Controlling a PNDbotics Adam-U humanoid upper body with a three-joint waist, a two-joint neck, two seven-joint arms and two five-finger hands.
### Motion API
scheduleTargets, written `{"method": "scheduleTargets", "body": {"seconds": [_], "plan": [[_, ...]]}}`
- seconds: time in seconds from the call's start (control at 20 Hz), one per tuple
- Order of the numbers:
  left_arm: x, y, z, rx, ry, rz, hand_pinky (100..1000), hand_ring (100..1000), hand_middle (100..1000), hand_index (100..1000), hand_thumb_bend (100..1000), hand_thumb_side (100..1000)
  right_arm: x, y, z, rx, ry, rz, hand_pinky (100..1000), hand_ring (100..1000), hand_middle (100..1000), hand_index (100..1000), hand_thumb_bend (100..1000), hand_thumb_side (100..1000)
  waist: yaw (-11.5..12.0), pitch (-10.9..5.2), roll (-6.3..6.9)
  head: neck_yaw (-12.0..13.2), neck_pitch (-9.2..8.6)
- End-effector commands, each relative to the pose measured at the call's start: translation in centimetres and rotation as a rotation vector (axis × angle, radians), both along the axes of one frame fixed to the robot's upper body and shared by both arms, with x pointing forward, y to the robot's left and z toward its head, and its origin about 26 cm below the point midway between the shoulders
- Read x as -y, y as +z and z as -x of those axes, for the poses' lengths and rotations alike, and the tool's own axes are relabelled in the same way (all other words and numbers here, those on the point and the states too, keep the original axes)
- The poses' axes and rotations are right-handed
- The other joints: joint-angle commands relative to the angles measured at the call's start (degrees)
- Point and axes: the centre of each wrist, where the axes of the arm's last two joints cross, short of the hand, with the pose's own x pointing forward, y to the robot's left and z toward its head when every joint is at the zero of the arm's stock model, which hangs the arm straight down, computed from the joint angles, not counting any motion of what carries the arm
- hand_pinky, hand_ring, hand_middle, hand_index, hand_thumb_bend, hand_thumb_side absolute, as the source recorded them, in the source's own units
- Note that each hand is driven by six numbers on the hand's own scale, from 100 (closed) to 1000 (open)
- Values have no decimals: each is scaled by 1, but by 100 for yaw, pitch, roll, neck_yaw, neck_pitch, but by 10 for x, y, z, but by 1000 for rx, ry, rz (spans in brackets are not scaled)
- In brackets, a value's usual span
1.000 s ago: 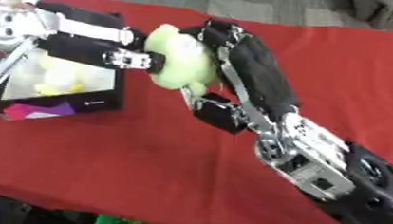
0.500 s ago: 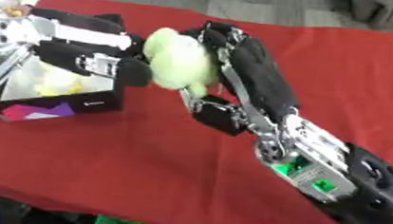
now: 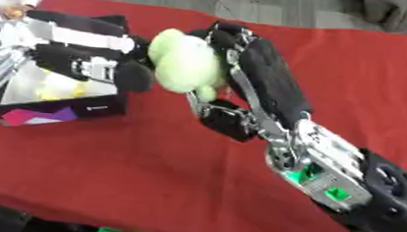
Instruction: Pick up the objects with one hand, pass them to the other hand, and then place them into the box on the other side of the table.
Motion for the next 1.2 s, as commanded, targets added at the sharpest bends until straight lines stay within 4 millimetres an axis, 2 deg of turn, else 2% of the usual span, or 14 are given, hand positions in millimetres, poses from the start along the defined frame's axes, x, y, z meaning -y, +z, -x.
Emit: {"method": "scheduleTargets", "body": {"seconds": [0.05, 0.2, 0.3, 0.35, 0.5, 0.9, 1.2], "plan": [[10, 17, 9, 32, -9, 15, 1000, 967, 826, 927, 745, 1000, 0, 4, -4, 24, 4, 18, 673, 475, 464, 530, 100, 100, 8, -116, 22, 8, -58], [10, 18, 6, 58, 43, 0, 1000, 969, 826, 929, 685, 1000, -1, 6, -3, 36, 27, 15, 672, 473, 464, 529, 100, 100, 8, -120, 27, 31, -88], [11, 18, 4, 78, 71, -14, 1000, 971, 828, 930, 683, 1000, -1, 6, -3, 37, 35, 14, 672, 473, 464, 529, 100, 100, 5, -121, 32, 47, -96], [11, 18, 3, 88, 86, -22, 1000, 972, 828, 930, 647, 1000, -1, 6, -3, 36, 37, 14, 671, 472, 463, 529, 100, 100, 3, -122, 36, 55, -100], [12, 17, 1, 112, 123, -38, 1000, 973, 829, 931, 647, 1000, -1, 6, -3, 34, 39, 12, 670, 471, 463, 527, 100, 100, -1, -122, 42, 69, -104], [16, 18, -1, 197, 173, -77, 1000, 976, 827, 931, 567, 1000, -3, 6, -3, 28, 59, 4, 667, 467, 462, 525, 100, 100, 2, -126, 58, 77, -84], [17, 17, 0, 248, 187, -99, 1000, 951, 794, 890, 407, 1000, -3, 6, -3, 26, 73, -5, 663, 465, 462, 524, 100, 100, 8, -126, 56, 81, -76]]}}
